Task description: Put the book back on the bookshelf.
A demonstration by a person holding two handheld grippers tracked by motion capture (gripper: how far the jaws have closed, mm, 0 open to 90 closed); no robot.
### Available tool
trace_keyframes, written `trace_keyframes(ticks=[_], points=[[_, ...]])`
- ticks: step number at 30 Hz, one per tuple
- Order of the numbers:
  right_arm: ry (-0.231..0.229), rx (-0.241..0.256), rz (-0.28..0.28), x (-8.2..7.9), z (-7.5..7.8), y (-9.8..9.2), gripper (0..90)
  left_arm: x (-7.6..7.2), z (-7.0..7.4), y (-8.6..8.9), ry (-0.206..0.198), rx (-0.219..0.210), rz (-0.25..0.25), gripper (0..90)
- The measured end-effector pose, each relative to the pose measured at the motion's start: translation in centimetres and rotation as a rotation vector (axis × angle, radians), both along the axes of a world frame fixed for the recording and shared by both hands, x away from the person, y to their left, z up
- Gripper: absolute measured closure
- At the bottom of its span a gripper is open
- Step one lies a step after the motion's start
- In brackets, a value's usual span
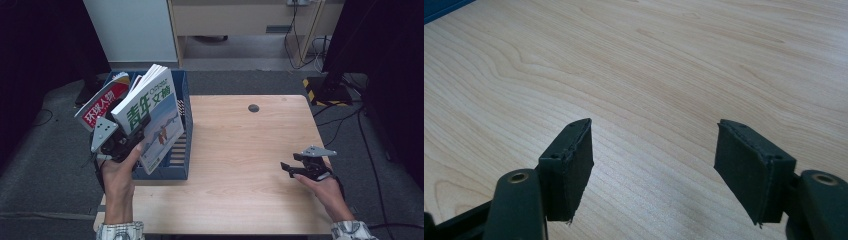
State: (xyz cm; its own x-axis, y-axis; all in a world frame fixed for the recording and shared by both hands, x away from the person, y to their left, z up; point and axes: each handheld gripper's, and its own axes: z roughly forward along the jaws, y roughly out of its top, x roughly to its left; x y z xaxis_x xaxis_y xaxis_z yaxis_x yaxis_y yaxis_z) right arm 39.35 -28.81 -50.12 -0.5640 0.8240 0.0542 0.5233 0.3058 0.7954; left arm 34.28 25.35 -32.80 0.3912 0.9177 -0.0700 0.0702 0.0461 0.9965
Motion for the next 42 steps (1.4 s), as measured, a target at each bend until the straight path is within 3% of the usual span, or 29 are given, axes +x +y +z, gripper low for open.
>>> trace_keyframes(ticks=[42], points=[[0.003,0.000,0.001,0.0,-0.1,0.0,32.6,1.3,-0.2,-1.7,-0.008,-0.006,0.045,73.8]])
